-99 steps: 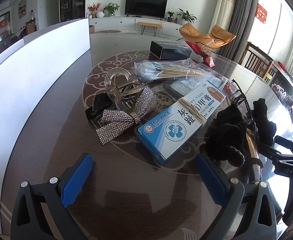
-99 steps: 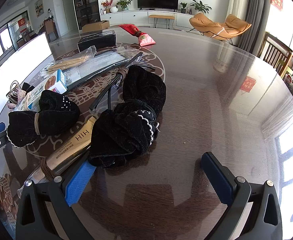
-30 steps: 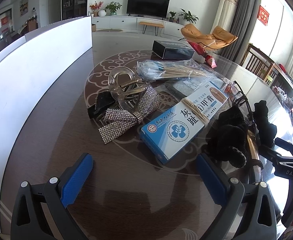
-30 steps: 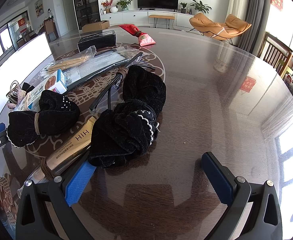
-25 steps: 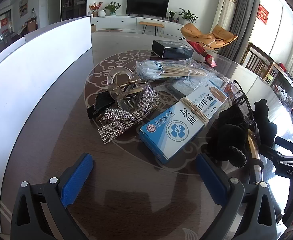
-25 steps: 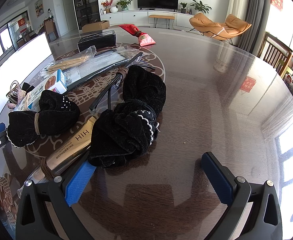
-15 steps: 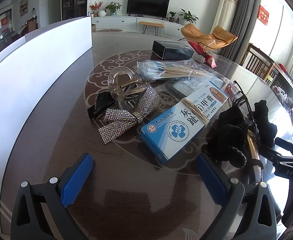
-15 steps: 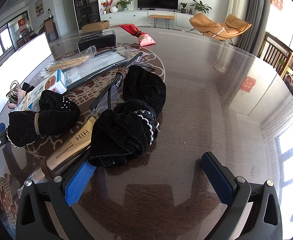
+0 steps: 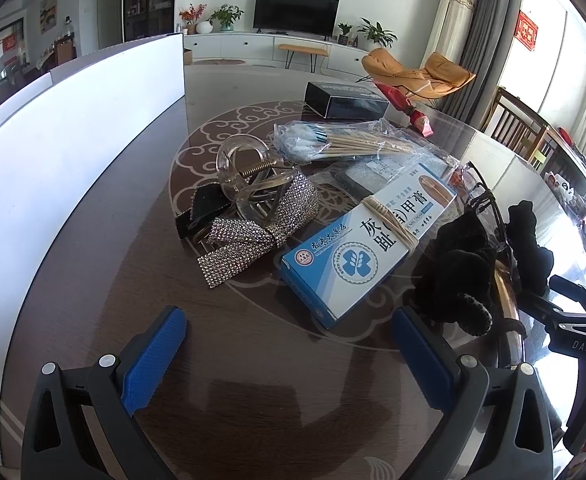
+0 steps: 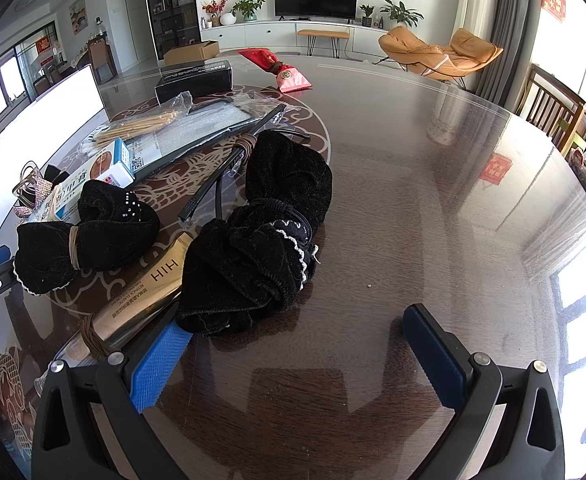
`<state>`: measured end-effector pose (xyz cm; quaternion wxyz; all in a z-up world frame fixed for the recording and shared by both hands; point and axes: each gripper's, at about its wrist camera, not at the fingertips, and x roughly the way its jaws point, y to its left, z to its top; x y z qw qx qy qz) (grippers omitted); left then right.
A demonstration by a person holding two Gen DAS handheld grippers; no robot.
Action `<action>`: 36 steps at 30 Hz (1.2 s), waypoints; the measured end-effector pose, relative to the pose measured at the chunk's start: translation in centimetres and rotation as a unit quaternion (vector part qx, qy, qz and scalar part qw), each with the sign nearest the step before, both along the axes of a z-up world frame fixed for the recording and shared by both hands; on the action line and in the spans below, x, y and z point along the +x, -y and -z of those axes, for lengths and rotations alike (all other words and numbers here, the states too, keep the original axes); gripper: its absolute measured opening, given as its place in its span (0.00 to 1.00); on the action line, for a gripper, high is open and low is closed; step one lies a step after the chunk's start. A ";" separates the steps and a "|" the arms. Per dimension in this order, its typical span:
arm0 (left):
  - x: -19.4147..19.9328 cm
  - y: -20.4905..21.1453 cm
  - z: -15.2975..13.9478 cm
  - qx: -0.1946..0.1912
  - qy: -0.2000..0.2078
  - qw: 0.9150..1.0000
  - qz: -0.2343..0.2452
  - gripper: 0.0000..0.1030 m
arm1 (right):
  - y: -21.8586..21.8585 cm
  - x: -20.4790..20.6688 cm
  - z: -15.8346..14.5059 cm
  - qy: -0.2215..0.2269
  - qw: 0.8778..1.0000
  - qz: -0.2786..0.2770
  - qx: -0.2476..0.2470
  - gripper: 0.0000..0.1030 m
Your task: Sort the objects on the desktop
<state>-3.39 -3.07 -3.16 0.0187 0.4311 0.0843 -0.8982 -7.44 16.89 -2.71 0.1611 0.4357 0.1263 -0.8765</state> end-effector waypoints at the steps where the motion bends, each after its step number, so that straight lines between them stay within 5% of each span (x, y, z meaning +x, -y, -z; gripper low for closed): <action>1: 0.0 0.0 0.0 0.002 -0.001 1.000 0.001 1.00 | 0.0 0.0 0.0 0.000 1.000 0.000 0.000 1.00; 18: 0.2 0.0 -0.2 0.006 -0.009 1.000 0.006 1.00 | -0.1 0.1 0.0 0.000 1.000 0.000 0.000 1.00; 36: 1.3 1.5 0.1 -0.001 0.012 0.997 0.081 1.00 | -0.1 0.1 0.0 -0.001 1.000 0.001 -0.001 1.00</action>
